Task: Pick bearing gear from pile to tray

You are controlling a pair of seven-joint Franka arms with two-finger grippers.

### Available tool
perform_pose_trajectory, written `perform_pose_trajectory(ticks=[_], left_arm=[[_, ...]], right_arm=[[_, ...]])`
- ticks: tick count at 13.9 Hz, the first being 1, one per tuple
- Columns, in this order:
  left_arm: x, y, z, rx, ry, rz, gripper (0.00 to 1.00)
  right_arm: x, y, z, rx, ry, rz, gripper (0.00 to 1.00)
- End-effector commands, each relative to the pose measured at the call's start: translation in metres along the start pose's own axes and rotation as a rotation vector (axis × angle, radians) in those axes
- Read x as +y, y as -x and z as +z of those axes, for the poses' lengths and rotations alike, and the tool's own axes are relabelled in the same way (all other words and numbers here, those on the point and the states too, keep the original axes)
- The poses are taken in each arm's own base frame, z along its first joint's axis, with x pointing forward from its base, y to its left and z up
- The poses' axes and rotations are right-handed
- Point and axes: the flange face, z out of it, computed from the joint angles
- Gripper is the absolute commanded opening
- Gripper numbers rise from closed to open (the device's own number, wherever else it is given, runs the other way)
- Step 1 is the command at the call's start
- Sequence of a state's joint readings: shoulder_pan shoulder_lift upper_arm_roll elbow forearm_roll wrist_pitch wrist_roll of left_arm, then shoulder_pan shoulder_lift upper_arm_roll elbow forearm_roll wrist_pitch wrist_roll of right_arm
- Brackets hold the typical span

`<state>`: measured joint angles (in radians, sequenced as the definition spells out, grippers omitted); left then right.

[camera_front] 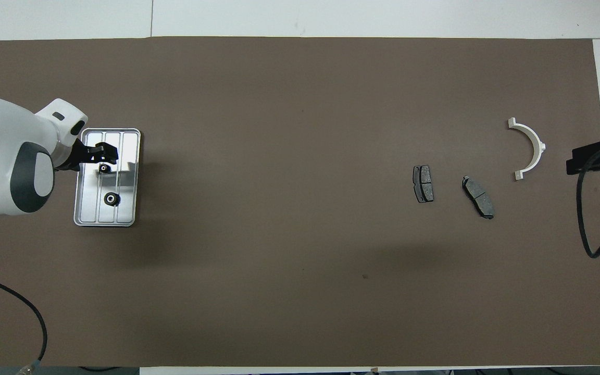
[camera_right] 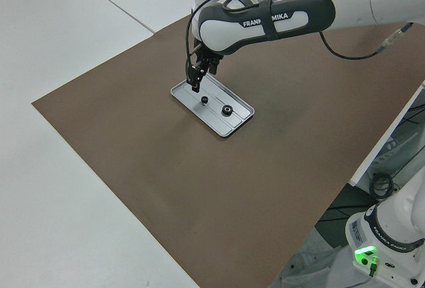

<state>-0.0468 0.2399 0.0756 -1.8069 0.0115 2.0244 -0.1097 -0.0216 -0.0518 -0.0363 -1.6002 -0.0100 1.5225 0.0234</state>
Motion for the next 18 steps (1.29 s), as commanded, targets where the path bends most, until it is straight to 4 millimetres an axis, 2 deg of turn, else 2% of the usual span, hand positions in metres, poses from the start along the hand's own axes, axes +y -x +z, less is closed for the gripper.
perform_pose_trajectory(ticks=[1, 4, 7, 9, 11, 13, 18], left_arm=[[-0.019, 0.017, -0.072, -0.015, 0.010, -0.020, 1.00], [-0.022, 0.037, -0.132, -0.033, 0.051, -0.032, 1.00], [-0.027, 0.062, -0.168, -0.027, 0.057, -0.033, 1.00], [-0.030, 0.071, -0.179, -0.027, 0.057, -0.033, 1.00], [-0.042, 0.074, -0.177, -0.034, 0.061, -0.055, 1.00], [-0.040, 0.081, -0.178, -0.037, 0.063, -0.063, 1.00], [-0.042, 0.073, -0.175, 0.001, 0.066, -0.064, 1.00]], right_arm=[[0.004, 0.003, 0.001, -0.003, -0.001, -0.009, 1.00], [0.005, 0.002, 0.001, -0.003, -0.002, -0.011, 1.00], [0.005, 0.002, 0.001, 0.000, -0.001, -0.011, 1.00], [0.004, 0.002, 0.001, 0.001, -0.001, -0.011, 1.00], [0.004, 0.002, 0.001, 0.001, -0.001, -0.012, 1.00], [0.004, 0.002, 0.002, 0.000, -0.001, -0.012, 1.00], [0.005, 0.002, 0.002, -0.002, -0.001, -0.011, 1.00]])
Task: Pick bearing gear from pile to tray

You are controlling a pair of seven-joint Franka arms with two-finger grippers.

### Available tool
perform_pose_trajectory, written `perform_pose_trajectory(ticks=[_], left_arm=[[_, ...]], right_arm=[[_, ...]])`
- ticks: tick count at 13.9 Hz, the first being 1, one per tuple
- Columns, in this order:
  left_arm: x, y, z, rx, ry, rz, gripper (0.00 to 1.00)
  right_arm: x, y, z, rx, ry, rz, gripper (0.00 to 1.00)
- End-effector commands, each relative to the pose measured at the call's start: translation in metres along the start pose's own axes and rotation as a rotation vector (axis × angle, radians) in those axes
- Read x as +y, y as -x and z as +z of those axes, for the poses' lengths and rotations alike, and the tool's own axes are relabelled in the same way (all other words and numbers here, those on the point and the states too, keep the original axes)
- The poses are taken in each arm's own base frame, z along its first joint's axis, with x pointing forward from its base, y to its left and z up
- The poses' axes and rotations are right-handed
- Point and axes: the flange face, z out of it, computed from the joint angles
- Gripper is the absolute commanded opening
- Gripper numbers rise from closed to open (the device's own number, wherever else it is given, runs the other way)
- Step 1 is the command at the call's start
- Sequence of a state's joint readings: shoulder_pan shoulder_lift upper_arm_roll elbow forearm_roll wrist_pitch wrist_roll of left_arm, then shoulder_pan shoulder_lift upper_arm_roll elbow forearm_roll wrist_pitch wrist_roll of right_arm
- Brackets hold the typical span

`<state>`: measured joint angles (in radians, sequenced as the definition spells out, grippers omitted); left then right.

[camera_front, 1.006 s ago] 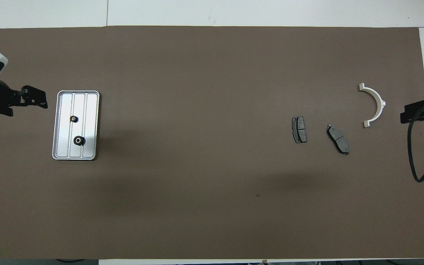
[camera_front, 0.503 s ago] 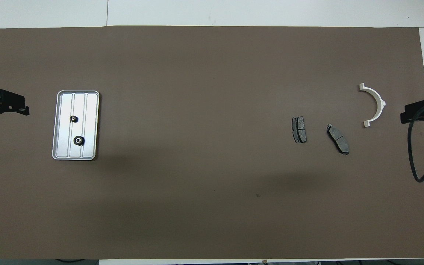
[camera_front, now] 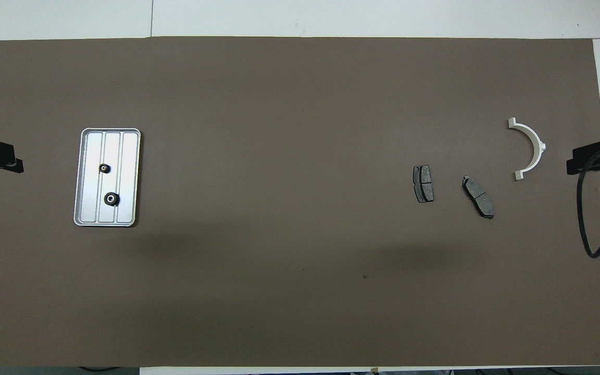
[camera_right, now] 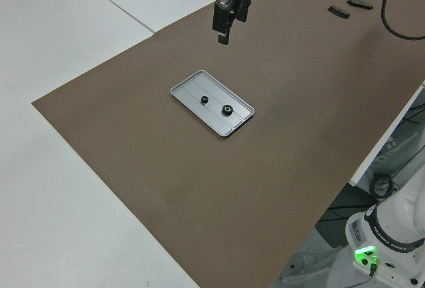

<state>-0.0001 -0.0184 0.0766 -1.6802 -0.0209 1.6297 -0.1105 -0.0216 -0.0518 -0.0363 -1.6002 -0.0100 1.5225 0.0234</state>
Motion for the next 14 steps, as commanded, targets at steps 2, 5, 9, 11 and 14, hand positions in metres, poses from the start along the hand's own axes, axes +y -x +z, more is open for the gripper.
perform_pose_trajectory(ticks=[2, 5, 9, 11, 14], left_arm=[[0.008, 0.000, 0.001, 0.021, 0.015, 0.014, 1.00], [0.023, -0.006, -0.023, 0.006, -0.007, 0.041, 1.00], [0.022, -0.003, -0.016, 0.021, 0.008, 0.045, 1.00], [0.024, 0.000, -0.015, 0.026, 0.006, 0.052, 1.00], [0.030, 0.002, -0.015, 0.024, -0.001, 0.070, 1.00]], right_arm=[[0.005, 0.002, 0.002, 0.000, -0.001, -0.011, 1.00], [0.005, 0.002, 0.002, 0.000, -0.001, -0.011, 1.00], [0.005, 0.002, 0.002, 0.000, -0.001, -0.009, 1.00], [0.005, 0.002, 0.002, 0.000, -0.001, -0.009, 1.00], [0.005, 0.002, 0.002, 0.000, -0.001, -0.009, 1.00]])
